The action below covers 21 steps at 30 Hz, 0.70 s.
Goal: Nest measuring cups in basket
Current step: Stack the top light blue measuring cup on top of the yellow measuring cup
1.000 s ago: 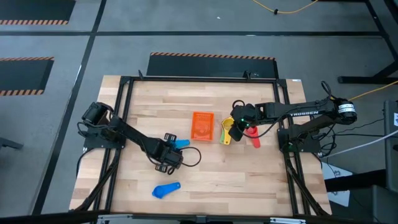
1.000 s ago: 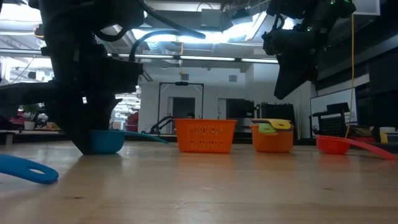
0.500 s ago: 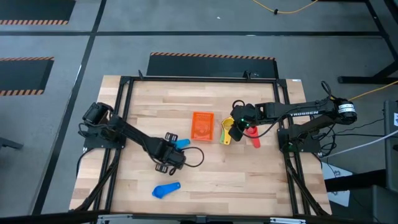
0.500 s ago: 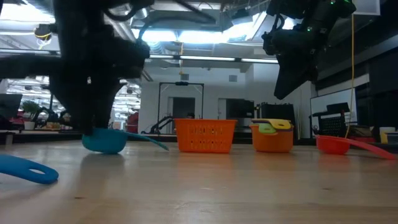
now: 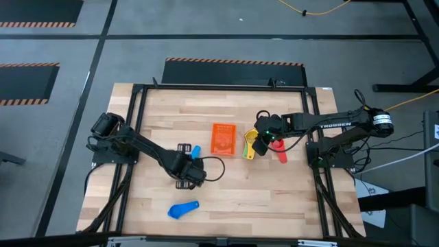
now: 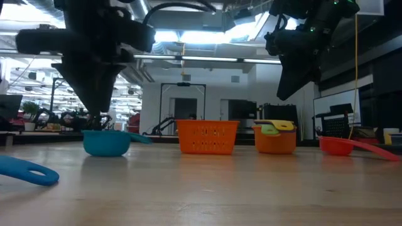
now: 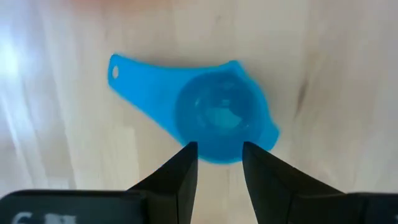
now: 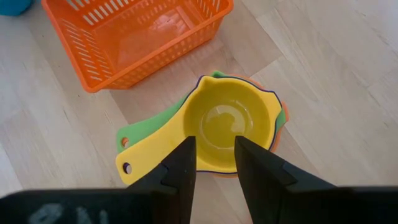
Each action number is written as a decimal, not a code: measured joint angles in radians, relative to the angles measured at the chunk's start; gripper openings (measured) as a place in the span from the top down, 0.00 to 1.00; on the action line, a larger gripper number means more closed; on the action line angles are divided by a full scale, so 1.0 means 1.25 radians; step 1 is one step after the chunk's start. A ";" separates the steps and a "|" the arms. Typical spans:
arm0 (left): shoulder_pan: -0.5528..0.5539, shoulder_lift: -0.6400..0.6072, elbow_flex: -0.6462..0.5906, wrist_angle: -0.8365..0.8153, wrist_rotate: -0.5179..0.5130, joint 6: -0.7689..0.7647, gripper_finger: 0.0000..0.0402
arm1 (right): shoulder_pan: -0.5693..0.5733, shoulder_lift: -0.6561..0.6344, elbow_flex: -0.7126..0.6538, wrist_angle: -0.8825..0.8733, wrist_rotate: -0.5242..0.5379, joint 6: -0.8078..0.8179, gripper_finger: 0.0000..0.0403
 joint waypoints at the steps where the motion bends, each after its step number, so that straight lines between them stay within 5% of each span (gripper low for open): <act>1: 0.000 0.000 0.000 -0.007 -0.005 -0.042 0.70 | 0.000 0.000 0.000 0.000 0.000 0.000 0.71; 9: 0.001 0.000 -0.019 -0.015 -0.005 -0.337 0.70 | 0.000 0.000 0.000 0.000 0.000 -0.001 0.71; 21: 0.043 0.000 -0.038 -0.010 -0.002 -0.491 0.70 | 0.000 0.000 0.000 0.000 0.000 -0.042 0.71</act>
